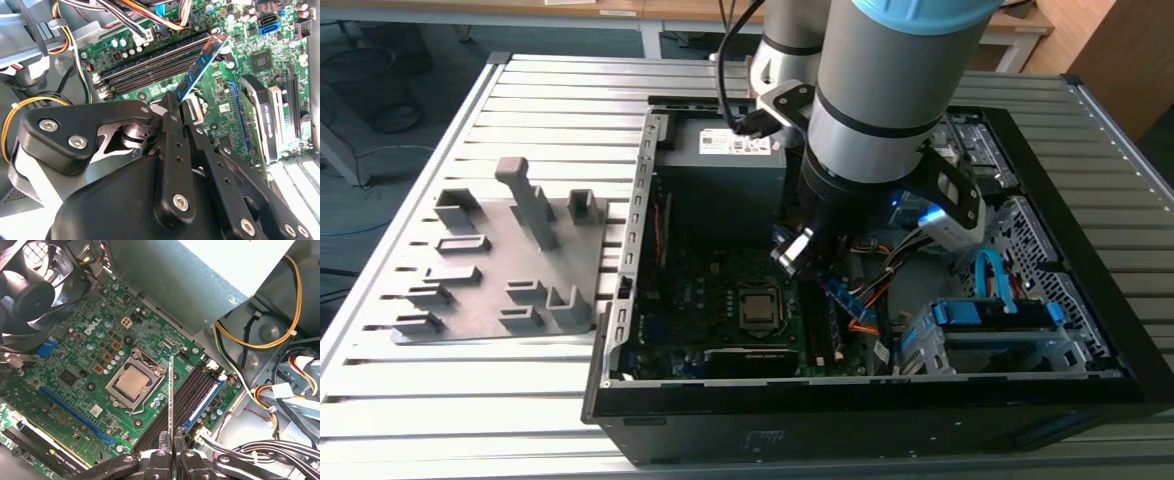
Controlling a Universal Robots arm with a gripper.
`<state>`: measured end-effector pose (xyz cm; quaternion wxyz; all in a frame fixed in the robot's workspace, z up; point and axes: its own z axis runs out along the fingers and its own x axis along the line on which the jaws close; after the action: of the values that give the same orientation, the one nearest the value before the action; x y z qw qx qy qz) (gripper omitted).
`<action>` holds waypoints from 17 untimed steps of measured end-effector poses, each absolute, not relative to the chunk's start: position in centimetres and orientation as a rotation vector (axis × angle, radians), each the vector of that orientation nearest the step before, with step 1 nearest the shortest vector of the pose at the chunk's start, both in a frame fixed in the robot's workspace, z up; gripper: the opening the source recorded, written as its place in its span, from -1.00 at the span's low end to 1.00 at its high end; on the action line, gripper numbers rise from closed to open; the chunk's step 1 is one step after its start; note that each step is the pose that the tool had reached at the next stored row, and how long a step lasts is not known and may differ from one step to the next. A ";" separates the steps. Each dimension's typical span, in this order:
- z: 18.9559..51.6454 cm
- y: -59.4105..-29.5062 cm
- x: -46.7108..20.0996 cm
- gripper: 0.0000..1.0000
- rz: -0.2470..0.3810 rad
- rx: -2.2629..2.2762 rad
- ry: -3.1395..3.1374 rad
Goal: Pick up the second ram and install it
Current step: 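Insert the second ram into the second slot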
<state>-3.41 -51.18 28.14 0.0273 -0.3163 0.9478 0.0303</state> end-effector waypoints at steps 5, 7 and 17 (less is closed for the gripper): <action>28.1 -51.2 -3.4 -0.73 0.093 -0.956 2.933; 28.1 -51.2 -3.4 -0.73 0.093 -0.947 2.936; 28.1 -51.2 -3.4 -0.73 0.091 -0.907 2.948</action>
<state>-3.41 -51.18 28.14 0.0280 -0.2939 0.9550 0.0296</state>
